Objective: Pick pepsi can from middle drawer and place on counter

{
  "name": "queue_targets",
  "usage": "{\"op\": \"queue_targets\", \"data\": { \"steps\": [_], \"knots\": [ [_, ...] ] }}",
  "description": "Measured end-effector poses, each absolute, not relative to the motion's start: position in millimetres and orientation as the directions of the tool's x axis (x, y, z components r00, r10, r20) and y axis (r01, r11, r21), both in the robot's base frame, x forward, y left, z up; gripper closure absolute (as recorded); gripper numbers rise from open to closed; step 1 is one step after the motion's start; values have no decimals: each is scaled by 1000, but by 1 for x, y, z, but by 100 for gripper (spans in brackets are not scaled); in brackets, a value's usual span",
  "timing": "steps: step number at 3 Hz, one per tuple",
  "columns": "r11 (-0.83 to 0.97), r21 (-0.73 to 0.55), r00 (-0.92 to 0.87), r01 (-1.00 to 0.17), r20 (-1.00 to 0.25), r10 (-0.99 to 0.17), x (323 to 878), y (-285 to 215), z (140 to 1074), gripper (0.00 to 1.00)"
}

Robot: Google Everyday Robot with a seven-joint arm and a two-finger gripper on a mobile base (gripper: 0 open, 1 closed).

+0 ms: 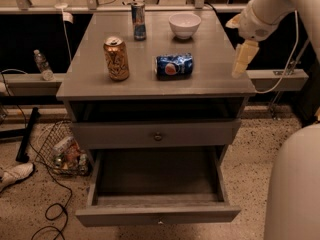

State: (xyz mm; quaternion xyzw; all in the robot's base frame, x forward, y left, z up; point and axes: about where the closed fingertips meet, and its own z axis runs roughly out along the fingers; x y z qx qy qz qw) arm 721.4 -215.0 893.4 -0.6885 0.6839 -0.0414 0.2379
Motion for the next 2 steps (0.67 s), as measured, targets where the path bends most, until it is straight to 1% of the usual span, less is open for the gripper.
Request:
{"op": "queue_targets", "data": {
  "steps": [1,2],
  "knots": [
    [150,-392,-8,-908,-341,-940,711,-257,892,0],
    [289,-409,-97,-866,-430,-898,688,-313,895,0]
  ]
}}
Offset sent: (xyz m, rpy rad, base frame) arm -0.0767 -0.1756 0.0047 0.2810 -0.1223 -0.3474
